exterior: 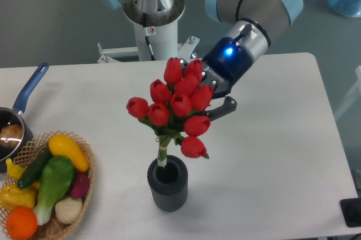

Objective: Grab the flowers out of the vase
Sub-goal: 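Carry the tulip bouquet up and away from the vase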

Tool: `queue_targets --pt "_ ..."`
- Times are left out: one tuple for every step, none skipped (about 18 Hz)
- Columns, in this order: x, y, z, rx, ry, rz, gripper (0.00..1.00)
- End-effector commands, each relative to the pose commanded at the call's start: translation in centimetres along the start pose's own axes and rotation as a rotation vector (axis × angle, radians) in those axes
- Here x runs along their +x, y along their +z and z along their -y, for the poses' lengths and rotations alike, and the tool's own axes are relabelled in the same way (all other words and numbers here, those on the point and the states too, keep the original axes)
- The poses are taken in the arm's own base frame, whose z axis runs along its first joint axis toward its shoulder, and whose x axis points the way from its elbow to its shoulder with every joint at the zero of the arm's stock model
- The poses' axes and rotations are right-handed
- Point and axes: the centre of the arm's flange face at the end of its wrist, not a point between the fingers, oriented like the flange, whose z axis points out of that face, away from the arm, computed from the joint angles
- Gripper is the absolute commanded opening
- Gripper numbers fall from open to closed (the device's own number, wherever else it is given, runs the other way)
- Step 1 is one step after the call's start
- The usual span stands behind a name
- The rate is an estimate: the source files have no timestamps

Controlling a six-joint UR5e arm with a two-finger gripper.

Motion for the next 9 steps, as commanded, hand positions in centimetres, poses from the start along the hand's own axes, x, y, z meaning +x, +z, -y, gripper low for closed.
queue_targets --pt "0.0 -0.2 0.1 0.002 -0.002 0.003 0.43" --pt "0.2 -0.2 0.4 0.007 0.001 0.000 0.43" --pt "0.2 -0.3 0.4 0.015 0.001 -0.003 0.43" --pt "0.2 -0.4 0.6 0.024 0.002 -0.005 0.43" --pt "0.2 -0.5 0.6 0.029 0.000 -0.007 0.43" --pt "0.2 -0.9 0.8 0.031 0.004 -0.001 0.43" --pt "0.1 -1.1 0.8 0.030 -0.005 0.004 0.43" --pt "0.0 -1.4 0.7 0.031 -0.013 0.008 0.43" --pt "-0.1 -1.8 0.6 0.030 -0.017 0.016 0.43"
